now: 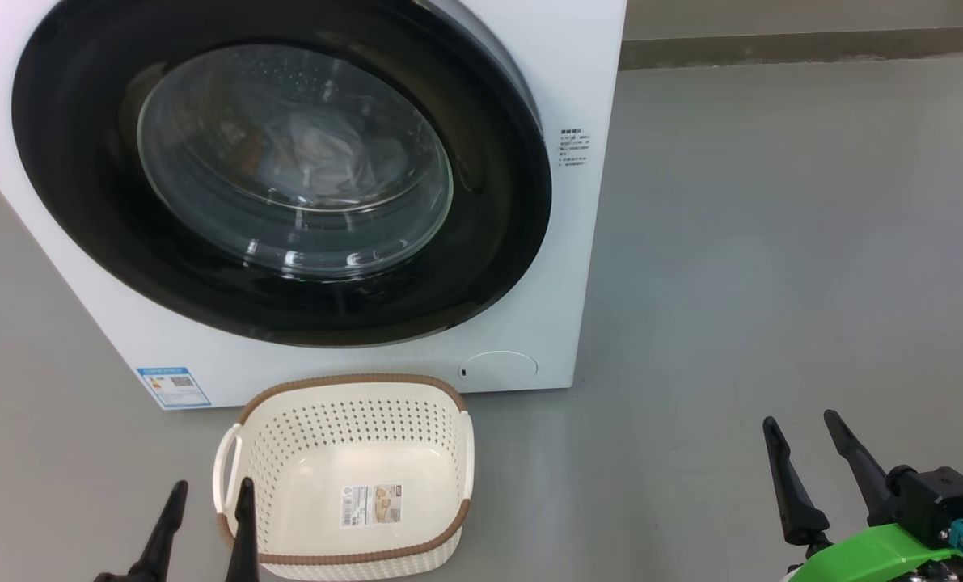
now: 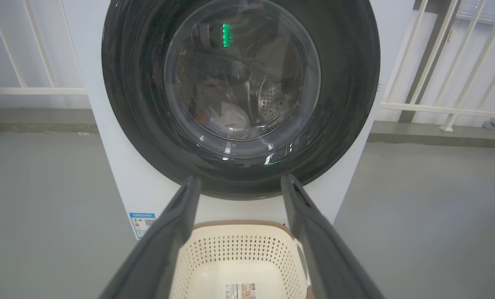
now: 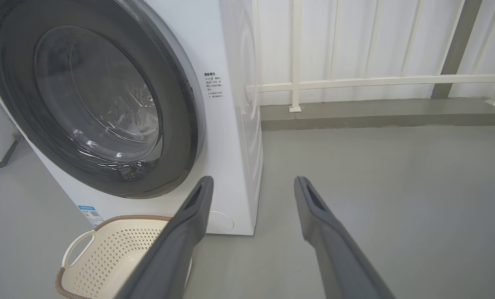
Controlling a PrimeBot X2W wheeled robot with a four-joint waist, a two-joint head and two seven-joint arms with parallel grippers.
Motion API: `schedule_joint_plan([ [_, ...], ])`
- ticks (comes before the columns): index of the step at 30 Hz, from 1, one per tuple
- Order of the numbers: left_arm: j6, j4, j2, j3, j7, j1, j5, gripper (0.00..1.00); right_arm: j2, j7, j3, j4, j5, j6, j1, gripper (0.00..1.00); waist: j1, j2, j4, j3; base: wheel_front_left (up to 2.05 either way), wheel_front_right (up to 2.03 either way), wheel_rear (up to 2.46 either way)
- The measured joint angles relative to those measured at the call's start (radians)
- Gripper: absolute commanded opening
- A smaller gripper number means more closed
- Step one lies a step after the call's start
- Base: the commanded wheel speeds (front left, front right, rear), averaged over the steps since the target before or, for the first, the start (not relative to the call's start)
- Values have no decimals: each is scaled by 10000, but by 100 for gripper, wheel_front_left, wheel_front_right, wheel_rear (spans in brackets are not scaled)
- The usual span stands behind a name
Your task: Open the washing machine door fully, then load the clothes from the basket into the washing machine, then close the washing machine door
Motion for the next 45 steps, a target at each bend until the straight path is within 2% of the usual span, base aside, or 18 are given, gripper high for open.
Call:
schedule_joint_plan([
  [5, 79, 0, 6, -17, -46, 0, 0, 100, 2, 31, -2, 4, 0, 0, -1, 100, 0, 0, 27, -6, 0, 0, 0],
  [6, 79, 23, 0, -15, -69, 3, 0, 0, 6, 29, 0, 33, 0, 0, 0, 0, 0, 0, 36, -7, 0, 0, 0],
  [11, 75, 533, -201, -67, -50, 139, -36, 0, 92, 77, 4, 639, 84, 0, 52, 0, 0, 0, 35, -6, 0, 0, 0],
  [45, -125, 872, -299, 378, 936, -114, -3724, 0, 94, 481, -77, 1271, 3917, 0, -28, 0, 2, 0, -119, 47, 0, 0, 0],
])
